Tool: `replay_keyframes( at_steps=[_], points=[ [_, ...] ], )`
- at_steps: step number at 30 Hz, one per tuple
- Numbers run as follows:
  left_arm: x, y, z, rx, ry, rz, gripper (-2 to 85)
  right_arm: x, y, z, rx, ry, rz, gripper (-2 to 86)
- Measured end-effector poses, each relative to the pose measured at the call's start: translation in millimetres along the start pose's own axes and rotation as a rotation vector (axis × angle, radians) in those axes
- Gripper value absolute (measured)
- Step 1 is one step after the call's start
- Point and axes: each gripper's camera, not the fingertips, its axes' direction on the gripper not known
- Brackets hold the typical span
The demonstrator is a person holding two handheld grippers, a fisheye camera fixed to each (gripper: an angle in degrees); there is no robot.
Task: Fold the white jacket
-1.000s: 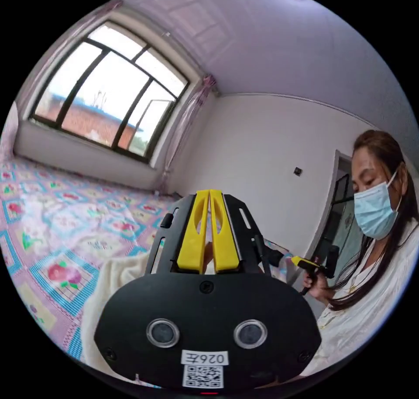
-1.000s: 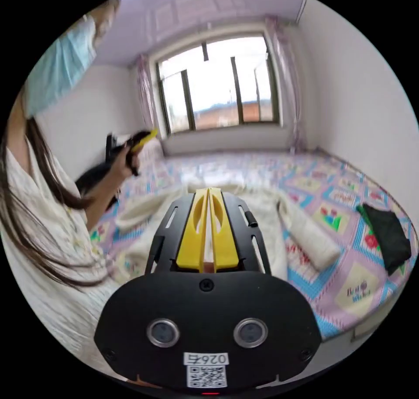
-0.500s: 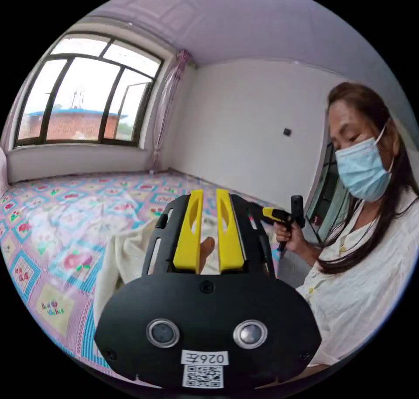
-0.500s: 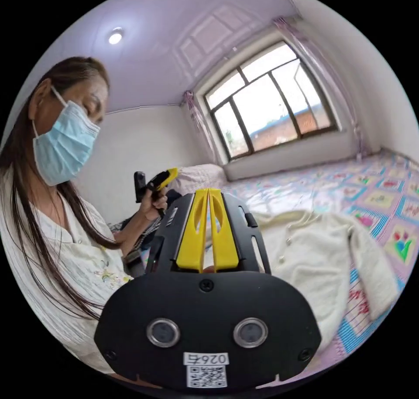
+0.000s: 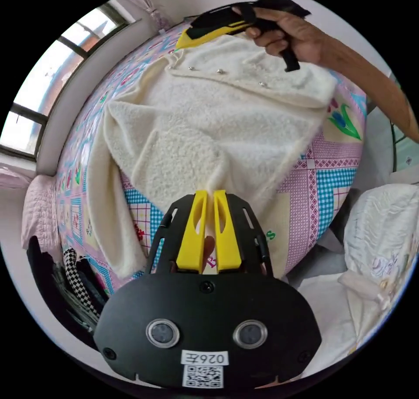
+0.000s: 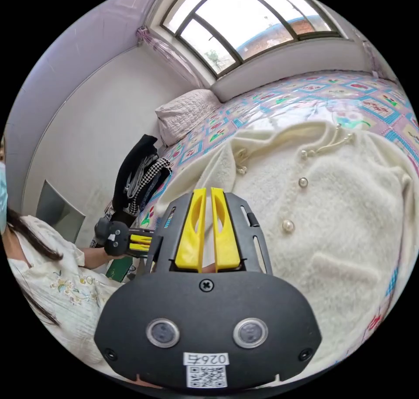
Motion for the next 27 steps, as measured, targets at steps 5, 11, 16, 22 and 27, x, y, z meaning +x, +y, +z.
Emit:
replay_keyframes(
  at_steps=[5,11,16,22,27],
  points=[
    [-120,78,-1,0.256,0.530,-0.584,0.5,34,-42,53,-0.118,0.077,-0.038,-0.3],
    [-180,199,30,0.506,0.717,-1.012,-0.3,87,-80,130,-0.308,0.135,-0.058,3.8],
    [-172,215,41,0.650,0.861,-0.993,-0.3,122,-99,176,-0.364,0.180,-0.047,6.0],
    [-174,243,32,0.907,0.999,-0.905,-0.4,137,-121,201,-0.356,0.304,-0.089,10.5],
    [-178,258,30,0.991,1.032,-0.867,-0.4,176,-143,217,-0.311,0.084,0.055,11.1]
  ],
)
